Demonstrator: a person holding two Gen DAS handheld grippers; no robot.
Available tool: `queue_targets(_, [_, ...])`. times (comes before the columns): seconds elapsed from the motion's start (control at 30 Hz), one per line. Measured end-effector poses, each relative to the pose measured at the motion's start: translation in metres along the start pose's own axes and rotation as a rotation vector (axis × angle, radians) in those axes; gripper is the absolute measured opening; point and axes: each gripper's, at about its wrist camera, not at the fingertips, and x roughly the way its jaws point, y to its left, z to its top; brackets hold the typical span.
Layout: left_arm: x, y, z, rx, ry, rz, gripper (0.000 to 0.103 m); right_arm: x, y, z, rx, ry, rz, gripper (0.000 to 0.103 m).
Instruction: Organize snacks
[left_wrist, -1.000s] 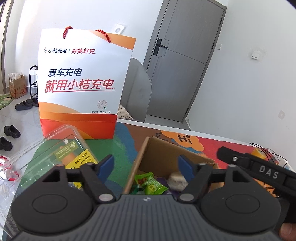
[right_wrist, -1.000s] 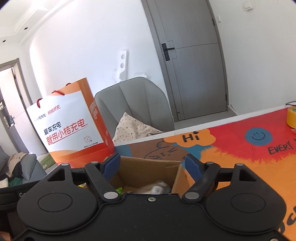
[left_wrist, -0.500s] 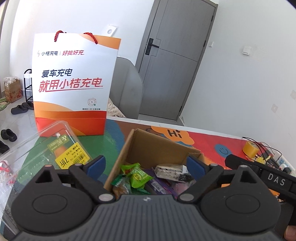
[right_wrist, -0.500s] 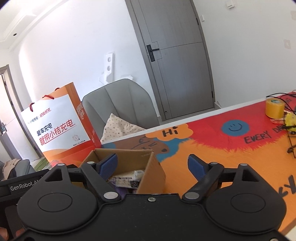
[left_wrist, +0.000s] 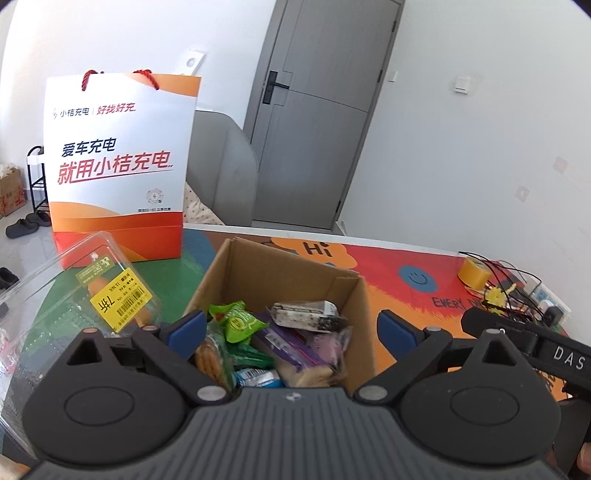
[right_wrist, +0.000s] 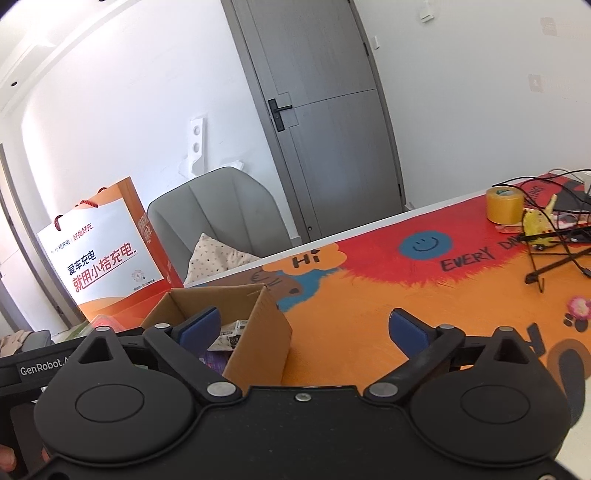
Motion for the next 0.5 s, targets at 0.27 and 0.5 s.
queue_targets(0.27, [-0.014, -0.014, -0.006, 0.032, 0.010, -0.028, 0.099, -0.021, -0.009, -0.005, 0.011, -0.009, -0.009, 0.103])
queue_targets(0.5, [-0.030, -0.022, -0.011, 0.051, 0.015, -0.067, 0.099, -0.041, -0.019, -0.012, 0.030, 0.006, -0.015, 0.103])
